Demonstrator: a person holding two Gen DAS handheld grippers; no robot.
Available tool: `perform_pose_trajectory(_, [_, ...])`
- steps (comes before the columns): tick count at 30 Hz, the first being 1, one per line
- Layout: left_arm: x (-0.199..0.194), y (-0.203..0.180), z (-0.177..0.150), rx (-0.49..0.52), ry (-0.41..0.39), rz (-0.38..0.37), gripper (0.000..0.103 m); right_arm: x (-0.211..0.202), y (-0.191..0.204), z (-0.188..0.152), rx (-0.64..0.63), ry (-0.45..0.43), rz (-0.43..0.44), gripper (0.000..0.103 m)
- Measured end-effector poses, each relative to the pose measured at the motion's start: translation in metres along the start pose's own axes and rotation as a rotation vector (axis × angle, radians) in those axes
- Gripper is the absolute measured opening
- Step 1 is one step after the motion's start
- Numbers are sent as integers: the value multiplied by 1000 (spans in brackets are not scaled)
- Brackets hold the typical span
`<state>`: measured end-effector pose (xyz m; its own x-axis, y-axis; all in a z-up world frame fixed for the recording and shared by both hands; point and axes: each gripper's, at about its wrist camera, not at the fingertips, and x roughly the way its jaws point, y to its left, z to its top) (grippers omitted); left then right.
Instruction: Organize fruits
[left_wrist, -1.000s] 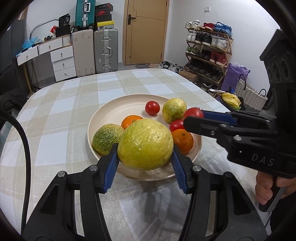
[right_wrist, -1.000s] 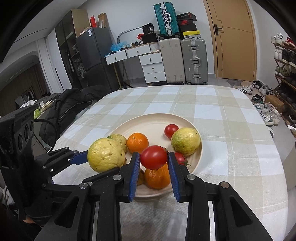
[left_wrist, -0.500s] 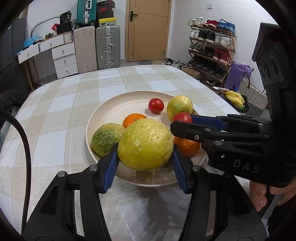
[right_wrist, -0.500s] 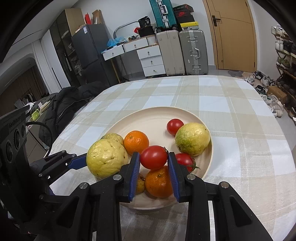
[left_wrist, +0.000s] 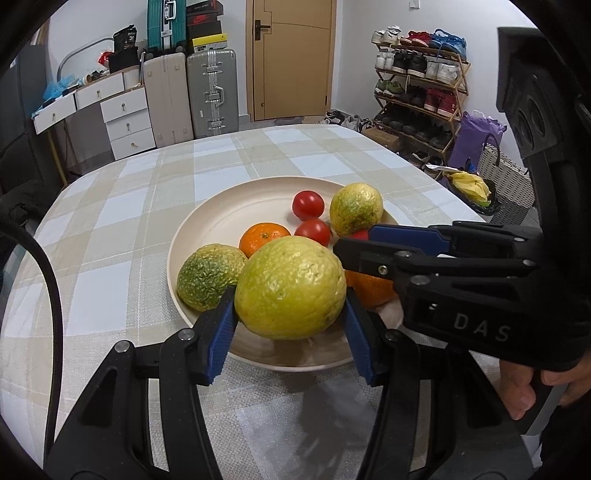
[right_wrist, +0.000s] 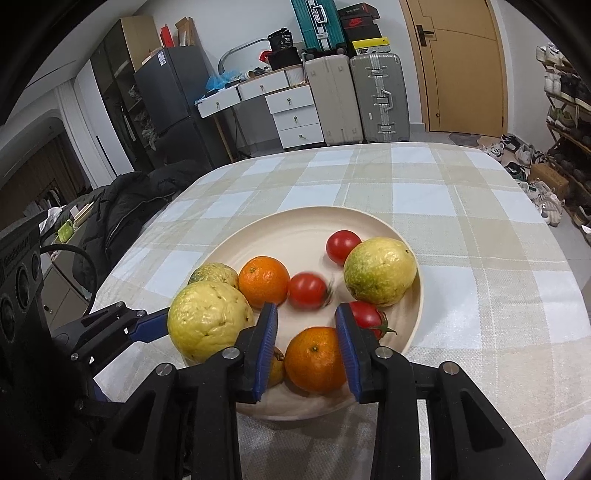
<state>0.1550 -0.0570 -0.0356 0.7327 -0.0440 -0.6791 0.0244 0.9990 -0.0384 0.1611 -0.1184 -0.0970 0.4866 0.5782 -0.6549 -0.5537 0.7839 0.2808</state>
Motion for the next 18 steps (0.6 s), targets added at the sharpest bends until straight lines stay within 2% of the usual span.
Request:
perform_pose_trajectory(3, [-3,2,-1,-14,-10,2,52,-8,-4,-2,-2,-34,-13,51])
perform_pose_trajectory(6, [-7,6,-4,-32,-15,-18,52,-16,-9,-4,2,-50,-38,55])
perform_pose_trajectory(8, [-10,8,-7,-36,-17,-35,53,-22,-14,-7,16,-63,-39,70])
perform_pose_trajectory(9, [-14,10,-8,-38,-26,-41,53,-25,-16,-8,24,-73,-39,74])
perform_pose_trajectory(10, [-18,11,-9,-36,-39,-38,58,-27,-17,-9,30,-82,-36,81])
perform_pose_trajectory(11, [-21,12,-11,-32,-51,-30,67,-31,-19,-11,32,-92,-34,88])
perform_pose_trajectory(14, [-33,15,-15,-29,-90,-11,77,-39,-20,-15,29,-112,-43,99])
perform_pose_trajectory(18, [-51,26,-19,-48,-132,-10,84,-47,-17,-21,9,-137,-41,103])
